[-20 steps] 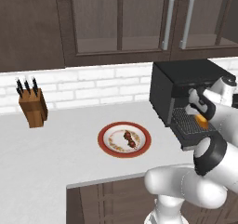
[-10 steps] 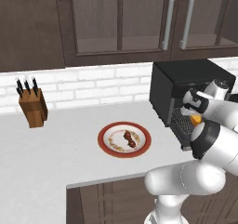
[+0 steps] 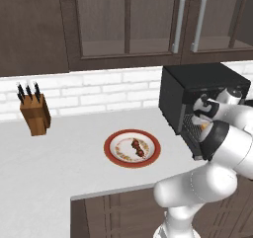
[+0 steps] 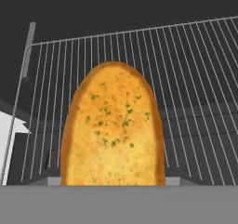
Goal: Pick up the kebab skewer and baguette bread, and place them inside the toaster oven. Close the toaster oven door and start by setting the timer.
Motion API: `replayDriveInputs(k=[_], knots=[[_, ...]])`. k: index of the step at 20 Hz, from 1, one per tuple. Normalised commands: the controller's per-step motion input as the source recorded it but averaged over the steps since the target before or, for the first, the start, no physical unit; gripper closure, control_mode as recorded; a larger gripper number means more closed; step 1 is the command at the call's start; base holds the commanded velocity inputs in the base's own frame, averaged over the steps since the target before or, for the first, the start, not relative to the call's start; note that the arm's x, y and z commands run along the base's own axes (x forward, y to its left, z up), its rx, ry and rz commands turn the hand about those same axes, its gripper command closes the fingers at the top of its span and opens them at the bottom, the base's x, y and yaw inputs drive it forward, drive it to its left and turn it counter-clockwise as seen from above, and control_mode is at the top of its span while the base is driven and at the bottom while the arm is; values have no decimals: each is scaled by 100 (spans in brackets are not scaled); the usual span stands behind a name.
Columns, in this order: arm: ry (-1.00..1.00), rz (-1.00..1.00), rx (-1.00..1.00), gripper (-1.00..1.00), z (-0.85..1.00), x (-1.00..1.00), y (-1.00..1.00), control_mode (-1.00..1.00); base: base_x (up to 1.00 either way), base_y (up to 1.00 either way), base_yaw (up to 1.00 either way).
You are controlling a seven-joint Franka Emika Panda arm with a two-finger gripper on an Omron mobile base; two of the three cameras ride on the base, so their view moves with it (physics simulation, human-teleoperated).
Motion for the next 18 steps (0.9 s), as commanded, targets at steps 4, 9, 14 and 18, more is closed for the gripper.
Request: replayDriveInputs(k=[4, 9, 14, 18], knots=[[0, 0, 0, 100, -15, 2, -2, -100, 0, 0, 0], [0, 0, 0, 100, -23, -9, -1, -100, 0, 0, 0], [0, 0, 0, -100, -14, -7, 0, -100, 0, 0, 0], [-2, 0, 0, -100, 0, 0, 0, -100, 0, 0, 0]])
